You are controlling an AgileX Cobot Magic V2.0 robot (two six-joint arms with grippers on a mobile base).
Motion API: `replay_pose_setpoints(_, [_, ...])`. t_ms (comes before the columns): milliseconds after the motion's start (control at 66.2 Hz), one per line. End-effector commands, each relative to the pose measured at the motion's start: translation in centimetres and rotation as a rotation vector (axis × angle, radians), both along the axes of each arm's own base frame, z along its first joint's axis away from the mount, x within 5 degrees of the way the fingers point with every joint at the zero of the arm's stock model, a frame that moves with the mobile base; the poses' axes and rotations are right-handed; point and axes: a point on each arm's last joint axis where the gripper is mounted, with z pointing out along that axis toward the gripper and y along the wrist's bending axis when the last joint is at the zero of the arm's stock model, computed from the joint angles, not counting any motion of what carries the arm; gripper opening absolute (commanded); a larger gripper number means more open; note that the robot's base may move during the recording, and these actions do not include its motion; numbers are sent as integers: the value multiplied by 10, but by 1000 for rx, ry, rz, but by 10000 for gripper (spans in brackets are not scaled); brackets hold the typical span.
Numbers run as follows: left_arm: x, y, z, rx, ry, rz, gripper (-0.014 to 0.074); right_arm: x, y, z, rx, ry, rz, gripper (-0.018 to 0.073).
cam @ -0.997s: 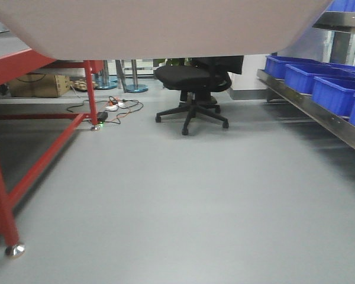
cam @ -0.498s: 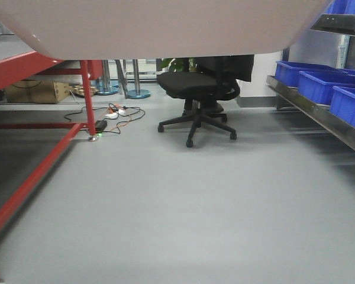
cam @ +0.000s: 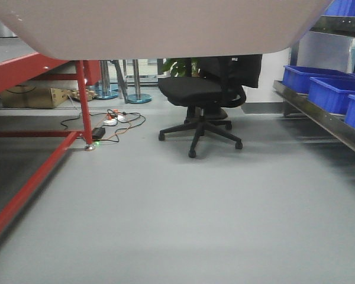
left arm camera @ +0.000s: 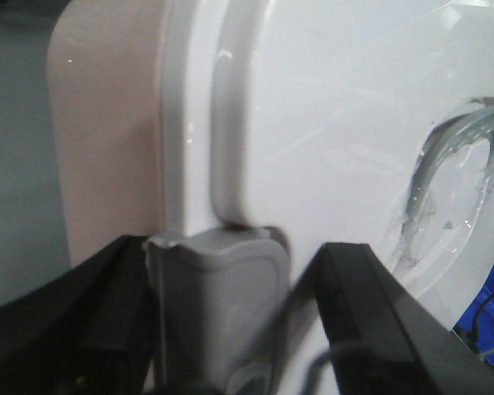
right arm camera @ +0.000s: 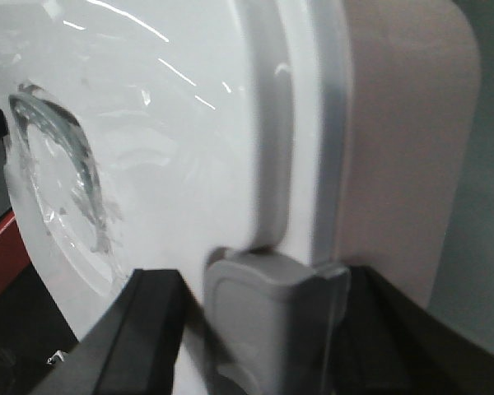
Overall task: Grab white bin and place on right shelf
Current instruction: 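Drive the base toward the steel shelf rack with blue crates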
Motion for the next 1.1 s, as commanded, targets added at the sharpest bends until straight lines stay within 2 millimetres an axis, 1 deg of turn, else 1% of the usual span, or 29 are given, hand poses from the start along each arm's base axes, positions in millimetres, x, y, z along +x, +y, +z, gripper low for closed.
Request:
replay_pose_setpoints(0, [-11,-9,24,-140,-63,-69,274,-17,13,25,152,-44,131,425])
replay_pose_setpoints(1088, [-11,-9,24,-140,-63,-69,274,-17,13,25,152,-44,130,425])
